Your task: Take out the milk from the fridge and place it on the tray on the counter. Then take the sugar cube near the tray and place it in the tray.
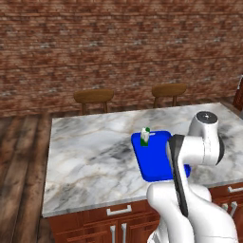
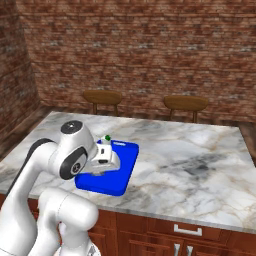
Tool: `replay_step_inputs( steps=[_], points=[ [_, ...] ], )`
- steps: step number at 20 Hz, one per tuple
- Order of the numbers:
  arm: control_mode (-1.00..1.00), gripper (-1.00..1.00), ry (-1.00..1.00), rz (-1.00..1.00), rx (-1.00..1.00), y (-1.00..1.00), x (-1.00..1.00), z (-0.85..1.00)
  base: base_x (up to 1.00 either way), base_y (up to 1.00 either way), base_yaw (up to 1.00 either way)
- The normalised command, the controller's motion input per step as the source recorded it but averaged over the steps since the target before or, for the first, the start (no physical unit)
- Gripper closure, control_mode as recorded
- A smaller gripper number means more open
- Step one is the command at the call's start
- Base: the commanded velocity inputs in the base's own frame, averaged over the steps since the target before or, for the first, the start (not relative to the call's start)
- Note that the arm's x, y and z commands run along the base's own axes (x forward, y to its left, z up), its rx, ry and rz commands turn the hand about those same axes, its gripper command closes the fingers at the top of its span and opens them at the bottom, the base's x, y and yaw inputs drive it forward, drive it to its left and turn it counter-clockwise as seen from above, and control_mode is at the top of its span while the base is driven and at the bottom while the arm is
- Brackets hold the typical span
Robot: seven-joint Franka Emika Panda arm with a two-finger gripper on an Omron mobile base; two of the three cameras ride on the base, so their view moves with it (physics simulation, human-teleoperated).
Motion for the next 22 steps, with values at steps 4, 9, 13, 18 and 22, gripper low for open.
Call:
replay_step_inputs(
  steps=[4, 9, 13, 18, 22],
  points=[
    [-1.00, 1.00, 0.00, 0.08, 0.02, 0.17, 0.03, 0.00, 0.00, 0.00, 0.00],
    [-1.00, 1.00, 0.07, 0.13, 0.07, 0.09, 0.18, 0.00, 0.00, 0.00, 0.00],
    [-1.00, 1.00, 0.00, 0.09, -0.01, 0.06, 0.26, -0.09, 0.00, 0.00, 0.00],
    [-1.00, 1.00, 0.00, 0.04, -0.06, 0.09, 0.38, -0.26, 0.00, 0.00, 0.00],
    [-1.00, 1.00, 0.04, 0.06, 0.00, 0.00, 0.35, -0.38, 0.00, 0.00, 0.00]
  ],
)
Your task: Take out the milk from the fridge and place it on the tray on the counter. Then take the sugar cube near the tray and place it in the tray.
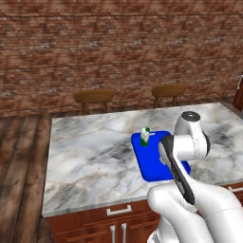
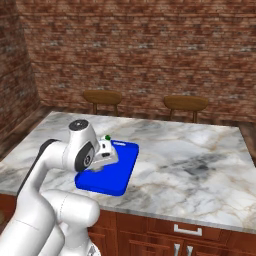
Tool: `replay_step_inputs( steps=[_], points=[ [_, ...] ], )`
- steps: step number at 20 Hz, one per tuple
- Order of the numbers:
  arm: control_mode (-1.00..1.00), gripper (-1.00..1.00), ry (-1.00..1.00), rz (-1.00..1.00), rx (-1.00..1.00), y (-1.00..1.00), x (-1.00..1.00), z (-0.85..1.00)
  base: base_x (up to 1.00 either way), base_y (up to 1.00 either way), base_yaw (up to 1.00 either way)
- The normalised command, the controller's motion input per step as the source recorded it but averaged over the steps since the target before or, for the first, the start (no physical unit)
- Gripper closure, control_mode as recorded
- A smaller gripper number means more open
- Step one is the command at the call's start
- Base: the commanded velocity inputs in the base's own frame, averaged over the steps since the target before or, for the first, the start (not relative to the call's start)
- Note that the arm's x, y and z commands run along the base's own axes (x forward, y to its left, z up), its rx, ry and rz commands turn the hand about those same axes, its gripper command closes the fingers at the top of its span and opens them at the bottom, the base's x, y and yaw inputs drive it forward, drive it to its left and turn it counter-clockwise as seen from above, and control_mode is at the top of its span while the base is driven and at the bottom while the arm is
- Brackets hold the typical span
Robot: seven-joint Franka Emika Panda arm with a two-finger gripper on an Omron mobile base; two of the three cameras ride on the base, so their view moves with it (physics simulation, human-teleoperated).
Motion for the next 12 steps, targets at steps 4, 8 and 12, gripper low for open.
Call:
replay_step_inputs(
  steps=[4, 8, 12],
  points=[
    [-1.00, 1.00, 0.08, 0.07, 0.00, 0.00, 0.37, -0.41, 0.00, 0.00, 0.00],
    [-1.00, 1.00, 0.08, 0.07, 0.00, 0.00, 0.47, -0.44, 0.00, 0.00, 0.00],
    [-1.00, 1.00, 0.00, 0.05, 0.00, 0.00, 0.54, -0.34, 0.00, 0.00, 0.00]
  ],
)
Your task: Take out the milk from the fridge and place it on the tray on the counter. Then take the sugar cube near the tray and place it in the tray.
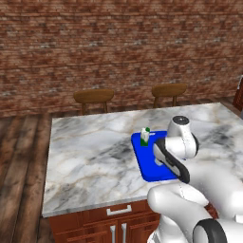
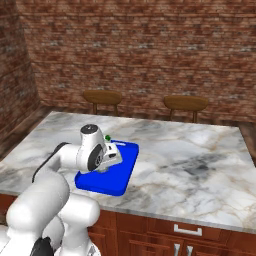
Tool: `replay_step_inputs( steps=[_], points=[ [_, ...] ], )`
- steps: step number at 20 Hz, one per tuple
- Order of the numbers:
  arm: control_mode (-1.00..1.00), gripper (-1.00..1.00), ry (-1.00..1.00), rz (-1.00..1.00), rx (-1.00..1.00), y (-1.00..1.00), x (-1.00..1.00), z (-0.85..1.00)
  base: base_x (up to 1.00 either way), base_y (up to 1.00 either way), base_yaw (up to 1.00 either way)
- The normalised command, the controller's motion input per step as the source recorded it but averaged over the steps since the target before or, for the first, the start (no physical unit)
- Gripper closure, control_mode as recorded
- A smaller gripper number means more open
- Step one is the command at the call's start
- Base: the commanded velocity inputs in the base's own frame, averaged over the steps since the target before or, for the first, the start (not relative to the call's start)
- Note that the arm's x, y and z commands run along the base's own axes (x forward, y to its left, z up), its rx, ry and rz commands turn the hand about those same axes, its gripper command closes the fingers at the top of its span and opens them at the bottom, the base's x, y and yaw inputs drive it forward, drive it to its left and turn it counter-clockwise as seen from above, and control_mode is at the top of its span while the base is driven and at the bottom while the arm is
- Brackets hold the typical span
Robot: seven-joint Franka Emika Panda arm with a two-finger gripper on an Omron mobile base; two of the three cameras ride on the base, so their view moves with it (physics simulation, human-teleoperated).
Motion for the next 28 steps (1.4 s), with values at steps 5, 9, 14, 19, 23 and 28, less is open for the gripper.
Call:
replay_step_inputs(
  steps=[5, 9, 14, 19, 23, 28],
  points=[
    [-1.00, 1.00, 0.01, 0.05, 0.00, 0.00, 0.38, -0.21, 0.00, 0.00, 0.00],
    [-1.00, 1.00, 0.02, 0.04, 0.00, 0.00, 0.20, -0.30, 0.00, 0.00, 0.00],
    [-1.00, 1.00, 0.02, 0.03, 0.00, 0.00, 0.14, -0.38, 0.00, 0.00, 0.00],
    [-1.00, 1.00, 0.00, 0.03, 0.00, 0.00, 0.15, -0.38, 0.00, 0.00, 0.00],
    [-1.00, 1.00, 0.01, 0.03, 0.00, 0.00, 0.18, -0.36, 0.00, 0.00, 0.00],
    [-1.00, 1.00, 0.01, 0.03, 0.00, 0.00, 0.18, -0.35, 0.00, 0.00, 0.00]
  ],
)
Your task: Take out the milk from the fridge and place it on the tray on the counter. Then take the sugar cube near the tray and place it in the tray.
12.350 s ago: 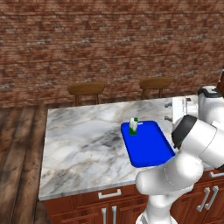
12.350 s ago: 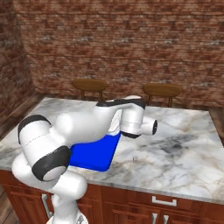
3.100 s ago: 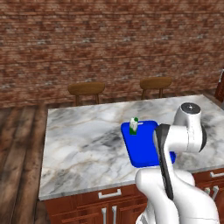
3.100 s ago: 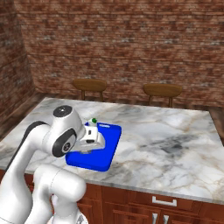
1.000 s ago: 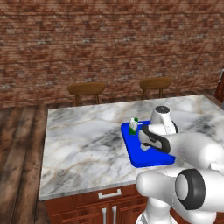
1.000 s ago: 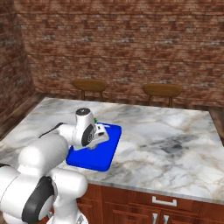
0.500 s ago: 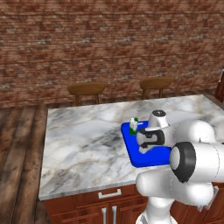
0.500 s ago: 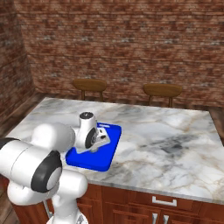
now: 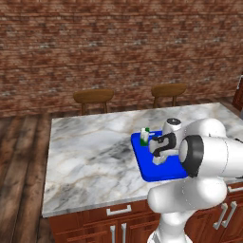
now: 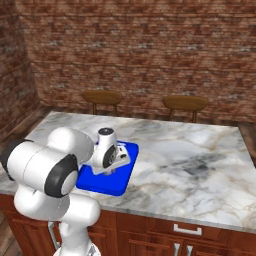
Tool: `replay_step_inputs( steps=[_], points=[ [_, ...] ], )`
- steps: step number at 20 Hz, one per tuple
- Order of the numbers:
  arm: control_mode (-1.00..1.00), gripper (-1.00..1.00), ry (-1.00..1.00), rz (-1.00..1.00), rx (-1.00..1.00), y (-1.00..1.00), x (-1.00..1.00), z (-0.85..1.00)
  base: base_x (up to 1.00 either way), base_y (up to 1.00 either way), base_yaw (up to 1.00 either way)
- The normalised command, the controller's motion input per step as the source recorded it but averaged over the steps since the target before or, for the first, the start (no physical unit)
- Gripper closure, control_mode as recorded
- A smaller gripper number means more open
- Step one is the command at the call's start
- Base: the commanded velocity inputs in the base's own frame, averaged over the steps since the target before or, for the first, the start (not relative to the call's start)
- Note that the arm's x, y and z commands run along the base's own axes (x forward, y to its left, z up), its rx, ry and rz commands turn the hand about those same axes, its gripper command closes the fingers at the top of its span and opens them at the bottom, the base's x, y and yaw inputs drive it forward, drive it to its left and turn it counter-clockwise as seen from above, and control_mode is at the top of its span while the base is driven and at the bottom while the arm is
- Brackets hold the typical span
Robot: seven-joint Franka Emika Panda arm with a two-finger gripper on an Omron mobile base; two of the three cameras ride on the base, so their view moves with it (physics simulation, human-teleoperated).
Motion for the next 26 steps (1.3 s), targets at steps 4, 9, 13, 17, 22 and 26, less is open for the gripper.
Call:
replay_step_inputs(
  steps=[4, 9, 13, 17, 22, 26],
  points=[
    [-1.00, -1.00, 0.00, 0.01, 0.00, 0.00, 0.03, -0.09, 0.00, 0.00, 0.00],
    [-1.00, -1.00, -0.01, 0.00, 0.00, 0.00, -0.18, 0.25, 0.00, 0.00, 0.00],
    [-1.00, -1.00, -0.01, 0.00, 0.00, 0.00, -0.22, 0.46, 0.00, 0.00, 0.00],
    [-1.00, -1.00, 0.00, 0.00, 0.00, 0.00, -0.31, 0.70, 0.00, 0.00, 0.00],
    [-1.00, -1.00, -0.03, 0.00, 0.00, 0.04, -0.58, 0.87, 0.00, 0.00, 0.00],
    [-1.00, -1.00, -0.11, -0.03, 0.00, 0.19, -0.73, 0.84, 0.00, 0.00, 0.00]
  ],
)
